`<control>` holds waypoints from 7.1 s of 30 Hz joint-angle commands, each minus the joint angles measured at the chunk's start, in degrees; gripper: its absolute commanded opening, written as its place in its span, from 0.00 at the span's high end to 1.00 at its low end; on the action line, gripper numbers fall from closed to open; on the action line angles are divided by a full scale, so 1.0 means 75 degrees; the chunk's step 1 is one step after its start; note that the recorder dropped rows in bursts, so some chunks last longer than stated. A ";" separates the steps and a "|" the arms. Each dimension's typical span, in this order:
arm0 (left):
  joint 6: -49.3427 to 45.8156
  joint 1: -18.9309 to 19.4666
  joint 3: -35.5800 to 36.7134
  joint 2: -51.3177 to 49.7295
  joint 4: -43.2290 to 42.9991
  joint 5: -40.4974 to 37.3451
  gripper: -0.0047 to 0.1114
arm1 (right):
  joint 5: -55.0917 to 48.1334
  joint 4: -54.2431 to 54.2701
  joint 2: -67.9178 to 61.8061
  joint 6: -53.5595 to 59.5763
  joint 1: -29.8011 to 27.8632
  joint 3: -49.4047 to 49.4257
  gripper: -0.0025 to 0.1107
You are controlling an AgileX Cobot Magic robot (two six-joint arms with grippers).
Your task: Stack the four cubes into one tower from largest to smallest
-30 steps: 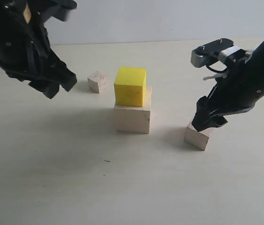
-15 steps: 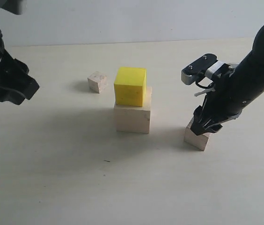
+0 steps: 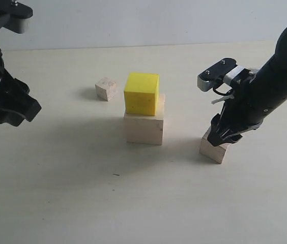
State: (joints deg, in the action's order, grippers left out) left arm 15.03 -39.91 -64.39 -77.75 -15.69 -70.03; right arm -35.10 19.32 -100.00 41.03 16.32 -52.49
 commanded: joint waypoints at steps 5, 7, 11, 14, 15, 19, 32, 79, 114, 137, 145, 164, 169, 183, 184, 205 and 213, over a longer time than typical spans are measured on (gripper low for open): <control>0.0053 -0.0002 0.0031 0.0065 -0.0029 0.0009 0.45 | -0.0103 0.0021 -0.0015 -0.0035 0.0000 0.0007 0.45; 0.0053 -0.0002 0.0031 0.0065 -0.0029 0.0009 0.45 | -0.0103 0.0021 -0.0015 -0.0035 0.0000 0.0007 0.39; 0.0053 -0.0002 0.0031 0.0065 -0.0029 0.0009 0.45 | -0.0076 0.0021 -0.0075 -0.0035 0.0000 0.0007 0.37; 0.0053 -0.0002 0.0031 0.0065 -0.0029 0.0009 0.45 | -0.0058 0.0174 -0.0268 -0.0018 0.0000 0.0007 0.37; 0.0053 -0.0002 0.0031 0.0065 -0.0029 0.0009 0.45 | -0.0047 0.0189 -0.0353 -0.0017 0.0000 0.0007 0.37; 0.0053 -0.0002 0.0031 0.0065 -0.0029 0.0009 0.45 | 0.0091 0.0189 -0.0479 -0.0017 0.0000 0.0007 0.40; 0.0053 -0.0002 0.0031 0.0065 -0.0029 0.0009 0.45 | -0.1803 -0.0398 0.0030 -0.1650 0.0000 -0.1242 0.98; 0.0050 -0.0002 0.0147 0.0052 0.0091 0.0009 0.45 | -0.4648 -0.3054 -0.1710 -1.0295 0.3062 -0.7283 0.98; 0.0050 -0.0002 0.0147 0.0052 0.0832 0.0184 0.45 | -0.4648 -0.3328 -0.1972 -1.1964 0.3062 -0.7283 0.98; 0.0050 -0.0002 0.0147 0.0052 0.0830 0.0214 0.45 | -0.4648 -0.3379 -0.2001 -1.2275 0.3062 -0.7283 0.92; 0.0050 -0.0002 0.0147 0.0052 0.0830 0.0199 0.45 | -0.4648 -0.3391 -0.2001 -1.2275 0.3062 -0.7283 0.68; 0.0050 -0.0002 0.0147 0.0052 0.0850 0.0199 0.45 | -0.4648 -0.3391 -0.2001 -1.2291 0.3062 -0.7283 0.43; 0.0050 -0.0002 0.0147 0.0052 0.0850 0.0199 0.45 | -0.4648 -0.3172 -0.2001 -1.2291 0.3062 -0.7283 0.42; 0.0050 -0.0002 0.0147 0.0052 0.0850 0.0199 0.45 | -0.4648 -0.3171 -0.2001 -1.1880 0.3062 -0.7283 0.42; 0.0050 -0.0002 0.0147 0.0052 0.0850 0.0199 0.45 | -0.4648 -0.3171 -0.2001 -1.1859 0.3062 -0.7283 0.42; 0.0050 -0.0002 0.0147 0.0052 0.0850 0.0199 0.45 | -0.4518 -0.2912 -0.2001 -1.0602 0.3062 -0.7283 0.42; 0.0050 -0.0002 0.0147 0.0052 0.0850 0.0199 0.45 | -0.4452 -0.2912 -0.2001 -1.0438 0.3062 -0.7283 0.42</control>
State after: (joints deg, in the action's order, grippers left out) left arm 15.14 -39.91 -63.60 -77.75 -9.65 -68.62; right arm -68.93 -2.26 -115.31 -38.00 39.23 -106.63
